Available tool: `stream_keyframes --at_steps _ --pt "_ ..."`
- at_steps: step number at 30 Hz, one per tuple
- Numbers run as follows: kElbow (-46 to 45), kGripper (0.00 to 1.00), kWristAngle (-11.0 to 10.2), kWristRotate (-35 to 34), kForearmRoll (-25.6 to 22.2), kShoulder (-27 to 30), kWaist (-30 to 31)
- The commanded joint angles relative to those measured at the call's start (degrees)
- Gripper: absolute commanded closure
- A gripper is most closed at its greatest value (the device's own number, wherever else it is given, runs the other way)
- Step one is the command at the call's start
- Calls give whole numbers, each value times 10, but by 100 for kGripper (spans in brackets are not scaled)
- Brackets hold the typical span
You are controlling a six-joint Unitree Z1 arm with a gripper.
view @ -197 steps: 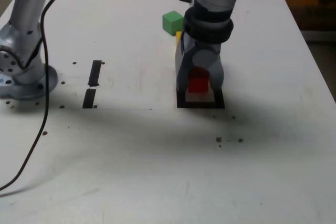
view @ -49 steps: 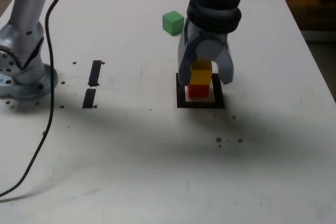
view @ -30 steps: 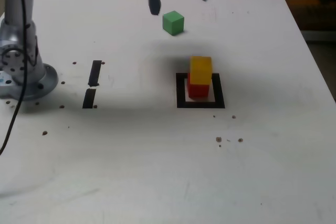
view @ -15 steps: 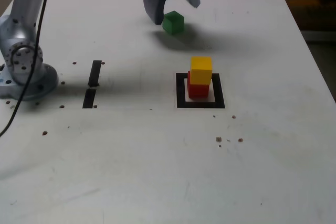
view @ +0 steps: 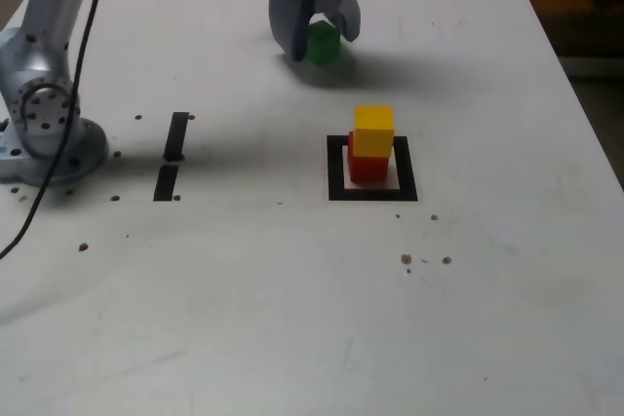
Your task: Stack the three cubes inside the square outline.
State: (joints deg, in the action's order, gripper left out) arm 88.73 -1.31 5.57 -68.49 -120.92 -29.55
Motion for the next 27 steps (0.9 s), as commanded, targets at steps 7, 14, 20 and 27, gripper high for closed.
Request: stream_keyframes --at_steps 7,14,20,27 --pt "4 61 -11 0 9 -4 5" --pt "29 73 -14 17 -38 62 25" --pt "110 73 -2 43 -155 114 101" --pt "148 73 28 20 -202 125 252"
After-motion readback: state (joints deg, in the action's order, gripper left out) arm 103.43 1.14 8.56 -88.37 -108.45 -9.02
